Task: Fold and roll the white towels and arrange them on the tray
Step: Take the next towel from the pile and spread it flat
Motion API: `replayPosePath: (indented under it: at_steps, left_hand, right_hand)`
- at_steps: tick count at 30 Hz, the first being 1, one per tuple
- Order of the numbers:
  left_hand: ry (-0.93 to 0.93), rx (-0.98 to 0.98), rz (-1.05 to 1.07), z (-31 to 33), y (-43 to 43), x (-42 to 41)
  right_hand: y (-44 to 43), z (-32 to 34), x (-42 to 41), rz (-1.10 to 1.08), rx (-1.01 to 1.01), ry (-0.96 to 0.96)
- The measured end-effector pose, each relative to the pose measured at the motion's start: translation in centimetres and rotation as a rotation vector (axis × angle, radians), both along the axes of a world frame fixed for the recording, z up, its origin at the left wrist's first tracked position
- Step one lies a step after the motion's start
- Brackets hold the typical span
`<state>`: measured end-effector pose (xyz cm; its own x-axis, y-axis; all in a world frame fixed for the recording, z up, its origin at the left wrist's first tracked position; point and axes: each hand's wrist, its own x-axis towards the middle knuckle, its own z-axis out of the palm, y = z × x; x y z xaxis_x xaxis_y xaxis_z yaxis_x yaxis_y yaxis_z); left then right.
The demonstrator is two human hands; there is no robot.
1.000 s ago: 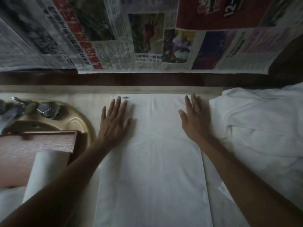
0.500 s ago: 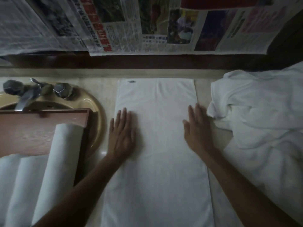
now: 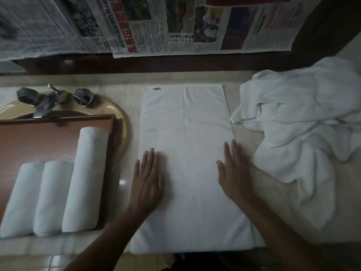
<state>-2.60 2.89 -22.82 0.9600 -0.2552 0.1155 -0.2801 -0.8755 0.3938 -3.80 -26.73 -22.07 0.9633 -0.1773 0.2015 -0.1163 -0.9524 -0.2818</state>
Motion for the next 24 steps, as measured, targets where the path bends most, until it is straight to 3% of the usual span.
replayPosePath:
  at_steps: [5, 8, 13, 18, 24]
  left_hand:
    - [0.056, -0.024, -0.134, -0.8, -3.0, -8.2]
    - [0.034, 0.049, -0.093, -1.2, 1.0, -8.1]
    - [0.067, 0.05, -0.014, -1.2, 6.0, -9.5]
    - [0.108, 0.056, -0.144, -0.4, 1.6, -12.5]
    - [0.14, 0.114, -0.178, -0.3, 2.2, -14.1]
  right_hand:
    - [7.8, -0.8, -9.4, 0.243, -0.039, 0.129]
    - [3.6, -1.3, -9.8, 0.201, -0.046, 0.128]
    - [-1.5, -0.7, -10.0, -0.081, -0.01, 0.182]
    - [5.5, -0.9, -12.9, 0.15, -0.046, 0.175]
    - [5.2, -0.6, -15.1, 0.15, -0.069, 0.219]
